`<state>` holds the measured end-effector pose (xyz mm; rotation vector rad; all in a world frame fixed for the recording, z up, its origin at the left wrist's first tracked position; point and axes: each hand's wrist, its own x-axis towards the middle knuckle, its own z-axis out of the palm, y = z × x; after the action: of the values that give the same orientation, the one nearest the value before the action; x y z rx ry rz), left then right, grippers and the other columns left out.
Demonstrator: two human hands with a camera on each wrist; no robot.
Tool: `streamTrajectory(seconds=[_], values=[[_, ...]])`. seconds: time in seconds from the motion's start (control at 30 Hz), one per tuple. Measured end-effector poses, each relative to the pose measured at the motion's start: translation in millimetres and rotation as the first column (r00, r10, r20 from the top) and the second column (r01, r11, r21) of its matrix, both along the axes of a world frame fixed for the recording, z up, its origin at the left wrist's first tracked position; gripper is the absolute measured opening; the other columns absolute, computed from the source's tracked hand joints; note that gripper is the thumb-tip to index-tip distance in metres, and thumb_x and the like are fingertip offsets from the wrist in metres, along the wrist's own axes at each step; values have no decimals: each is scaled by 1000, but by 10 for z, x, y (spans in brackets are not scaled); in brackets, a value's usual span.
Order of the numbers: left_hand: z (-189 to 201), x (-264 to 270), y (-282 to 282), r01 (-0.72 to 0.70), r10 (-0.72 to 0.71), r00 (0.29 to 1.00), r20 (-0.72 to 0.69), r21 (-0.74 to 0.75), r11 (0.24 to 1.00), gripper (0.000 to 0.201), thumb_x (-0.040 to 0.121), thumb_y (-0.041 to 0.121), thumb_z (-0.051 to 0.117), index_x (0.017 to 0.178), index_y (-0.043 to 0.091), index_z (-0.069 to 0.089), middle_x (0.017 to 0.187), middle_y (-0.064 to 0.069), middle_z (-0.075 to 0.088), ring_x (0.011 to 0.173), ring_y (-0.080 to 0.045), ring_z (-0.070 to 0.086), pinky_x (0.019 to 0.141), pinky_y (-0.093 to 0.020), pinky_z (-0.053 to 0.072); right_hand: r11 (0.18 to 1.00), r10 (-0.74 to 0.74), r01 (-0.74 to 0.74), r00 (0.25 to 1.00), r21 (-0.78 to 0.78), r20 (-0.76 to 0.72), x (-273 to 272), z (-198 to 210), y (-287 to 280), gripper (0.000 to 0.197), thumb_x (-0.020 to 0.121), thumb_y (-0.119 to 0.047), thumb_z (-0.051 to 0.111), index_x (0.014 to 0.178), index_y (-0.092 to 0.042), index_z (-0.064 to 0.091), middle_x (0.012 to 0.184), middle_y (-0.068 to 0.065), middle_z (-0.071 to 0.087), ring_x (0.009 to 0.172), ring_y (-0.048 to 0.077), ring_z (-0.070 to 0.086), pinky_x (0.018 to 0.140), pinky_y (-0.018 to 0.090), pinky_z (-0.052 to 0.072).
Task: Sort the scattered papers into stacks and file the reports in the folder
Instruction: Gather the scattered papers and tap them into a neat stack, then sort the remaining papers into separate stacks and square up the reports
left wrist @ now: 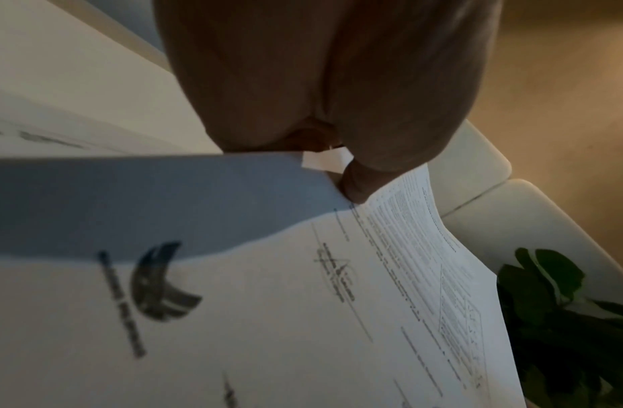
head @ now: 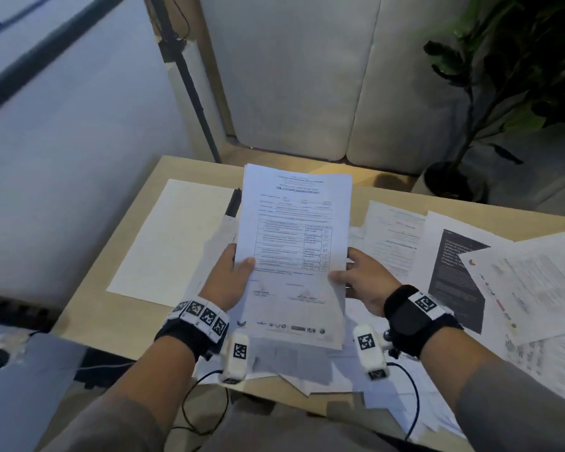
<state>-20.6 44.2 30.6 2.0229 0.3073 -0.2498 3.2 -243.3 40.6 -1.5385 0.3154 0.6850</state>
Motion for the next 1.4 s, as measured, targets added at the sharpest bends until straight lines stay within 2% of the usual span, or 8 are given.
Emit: streamTrajectory(seconds=[0.23, 0.37, 0.47, 0.77, 1.0, 1.13, 1.27, 1.4], values=[[-195, -256, 1095, -66, 81, 988, -133, 119, 991, 31, 104, 35, 53, 133, 24, 53, 130, 4, 65, 120, -23, 62, 100, -43, 51, 998, 42, -48, 990, -45, -132, -21, -342, 1167, 35, 93, 6, 67, 126, -7, 65, 115, 12, 77, 103, 33, 75, 76, 37, 64], [-227, -301, 1703, -124, 173, 964, -200, 235, 964, 42, 108, 25, 50, 148, 11, 44, 141, 0, 54, 132, -22, 52, 99, -26, 37, 991, 119, -129, 978, -45, -171, -21, -507, 1934, 31, 95, 1, 65, 124, -10, 65, 113, 8, 78, 95, 27, 76, 76, 37, 62], [-358, -235, 2249, -153, 230, 951, -208, 330, 932, 54, 107, 30, 51, 156, 13, 36, 159, -8, 44, 146, -29, 43, 117, -38, 36, 987, 156, -163, 970, -20, -185, 10, -597, 2521, 30, 95, 4, 63, 120, -12, 66, 112, 8, 78, 97, 30, 76, 80, 43, 65], [-627, 84, 3198, -232, 337, 922, -192, 424, 875, 38, 103, 18, 54, 140, 12, 52, 133, -17, 64, 121, -38, 62, 100, -43, 48, 979, 130, -157, 973, -133, -192, 48, -820, 3697, 25, 85, 4, 68, 109, -3, 69, 107, 15, 76, 98, 37, 74, 83, 49, 64], [-911, 48, 3406, -321, 422, 876, -233, 373, 871, 33, 98, 16, 61, 131, 13, 58, 124, -14, 69, 111, -35, 68, 100, -49, 54, 920, 233, -292, 944, -262, -233, 62, -940, 3923, 21, 86, -6, 75, 106, -3, 69, 105, 16, 75, 97, 36, 74, 84, 51, 64], [-979, 13, 3437, -298, 417, 885, -207, 435, 850, 54, 86, 36, 62, 137, 29, 48, 139, -12, 55, 124, -37, 60, 104, -56, 50, 884, 286, -331, 941, -330, -179, 12, -772, 3799, 20, 89, -23, 74, 98, -8, 65, 101, 17, 75, 93, 33, 75, 83, 49, 64], [-740, -17, 3006, -302, 379, 925, -28, 548, 780, 43, 94, 25, 64, 136, 22, 58, 143, -11, 46, 129, -35, 53, 110, -54, 42, 985, 109, -130, 978, -109, -179, -63, -517, 3354, 26, 97, -22, 69, 112, -2, 63, 100, 15, 74, 78, 27, 75, 75, 40, 64], [-592, -1, 2284, -179, 157, 984, 85, 423, 888, 31, 99, 18, 60, 130, 19, 64, 139, -8, 51, 125, -28, 53, 109, -42, 42, 995, -20, 3, 985, -100, -173, -103, -426, 2623, 28, 102, -21, 63, 115, 3, 62, 93, 14, 73, 68, 22, 65, 62, 32, 55]])
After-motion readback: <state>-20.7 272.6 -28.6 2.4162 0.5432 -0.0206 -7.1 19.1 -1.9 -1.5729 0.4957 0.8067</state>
